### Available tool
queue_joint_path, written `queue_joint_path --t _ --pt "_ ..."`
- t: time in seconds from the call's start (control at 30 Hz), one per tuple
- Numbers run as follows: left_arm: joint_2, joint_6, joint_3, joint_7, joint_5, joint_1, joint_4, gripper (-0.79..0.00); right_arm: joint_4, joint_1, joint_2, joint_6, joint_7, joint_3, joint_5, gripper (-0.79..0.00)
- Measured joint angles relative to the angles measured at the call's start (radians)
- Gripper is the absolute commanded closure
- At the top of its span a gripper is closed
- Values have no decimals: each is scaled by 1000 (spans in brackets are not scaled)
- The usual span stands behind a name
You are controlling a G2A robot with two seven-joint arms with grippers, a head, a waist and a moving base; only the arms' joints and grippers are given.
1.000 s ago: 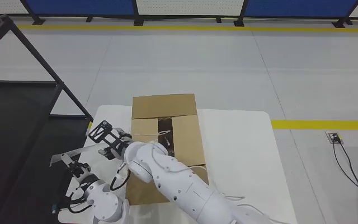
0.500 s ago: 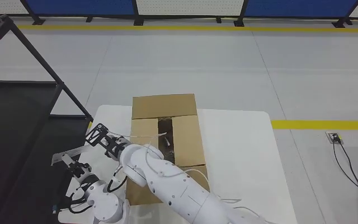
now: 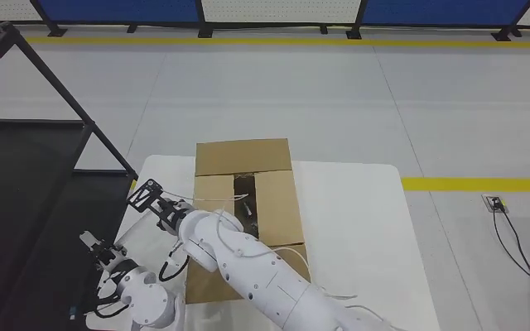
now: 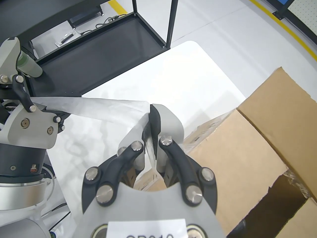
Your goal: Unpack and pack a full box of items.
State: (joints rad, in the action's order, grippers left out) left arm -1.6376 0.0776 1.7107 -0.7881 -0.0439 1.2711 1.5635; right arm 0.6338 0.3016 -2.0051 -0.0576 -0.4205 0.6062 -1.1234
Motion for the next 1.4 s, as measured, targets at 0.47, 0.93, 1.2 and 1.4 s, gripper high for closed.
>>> queue_joint_path --t 0.47,0.93,1.2,1.4 --pt "3 -4 72 -2 28 30 -11 -785 1 6 -3 53 42 23 -6 0" --pt "11 1 129 84 29 81 -22 -785 -10 -4 -10 93 63 20 14 -117" --pt "7 77 51 160 -52 151 37 -785 -18 -13 -13 120 65 11 57 -388" --pt "7 116 27 172 -100 162 24 -785 -20 -21 -13 127 74 -2 85 -391"
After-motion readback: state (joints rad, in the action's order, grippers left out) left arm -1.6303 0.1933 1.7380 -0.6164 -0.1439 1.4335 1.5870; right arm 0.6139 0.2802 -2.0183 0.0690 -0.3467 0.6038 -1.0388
